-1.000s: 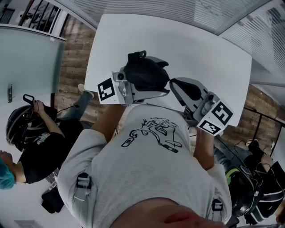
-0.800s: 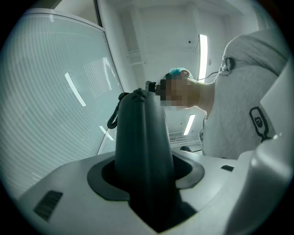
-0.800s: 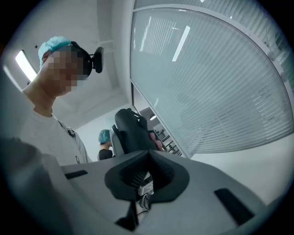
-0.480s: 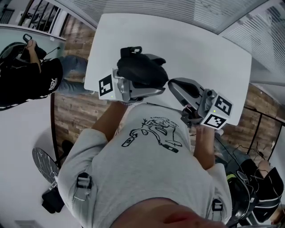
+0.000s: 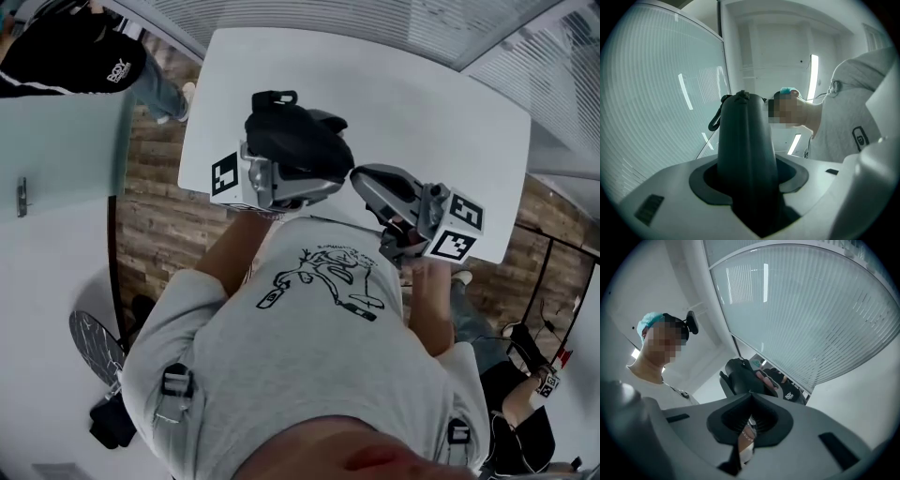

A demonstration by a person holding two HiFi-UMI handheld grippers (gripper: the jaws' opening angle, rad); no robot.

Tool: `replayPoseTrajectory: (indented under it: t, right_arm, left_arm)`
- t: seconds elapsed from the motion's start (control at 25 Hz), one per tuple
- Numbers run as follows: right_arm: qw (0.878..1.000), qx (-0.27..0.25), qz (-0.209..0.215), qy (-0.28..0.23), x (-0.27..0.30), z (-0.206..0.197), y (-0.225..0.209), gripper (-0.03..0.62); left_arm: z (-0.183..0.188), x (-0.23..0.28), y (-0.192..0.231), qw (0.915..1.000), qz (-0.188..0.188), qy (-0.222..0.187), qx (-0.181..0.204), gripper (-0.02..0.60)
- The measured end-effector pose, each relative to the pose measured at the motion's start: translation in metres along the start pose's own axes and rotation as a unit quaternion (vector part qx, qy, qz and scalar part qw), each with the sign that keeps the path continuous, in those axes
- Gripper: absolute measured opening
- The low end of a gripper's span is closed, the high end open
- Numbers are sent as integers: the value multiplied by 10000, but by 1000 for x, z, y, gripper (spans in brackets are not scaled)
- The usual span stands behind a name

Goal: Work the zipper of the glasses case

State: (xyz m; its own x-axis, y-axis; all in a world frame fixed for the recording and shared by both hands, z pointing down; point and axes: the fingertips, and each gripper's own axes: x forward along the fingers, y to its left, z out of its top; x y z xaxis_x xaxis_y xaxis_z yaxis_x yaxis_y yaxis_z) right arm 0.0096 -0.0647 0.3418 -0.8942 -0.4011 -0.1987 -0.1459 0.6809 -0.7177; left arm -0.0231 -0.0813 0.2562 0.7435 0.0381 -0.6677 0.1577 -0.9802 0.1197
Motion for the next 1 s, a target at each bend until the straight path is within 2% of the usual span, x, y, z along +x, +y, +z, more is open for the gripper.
replayPoseTrajectory:
  t: [0.32,0.52,0.76,1.0]
  right_arm:
    - [9996,222,159,56,1,-3,1,5]
    - [9997,139,76,183,-2,-5,-1,5]
    - [9987,392,103,320,-2,-20,-9,6]
    - [9992,234,-114,304,-4,-19,-13,8]
  left_arm:
    - [5,-2,2,9992,-44,-279,-287,250]
    - [-2,-4,0,9993,-197,-67,-302,250]
    - [0,4,0,9981,-262,-327,-448,250]
    - [-3,12,3,9990,-114,-211,-390,250]
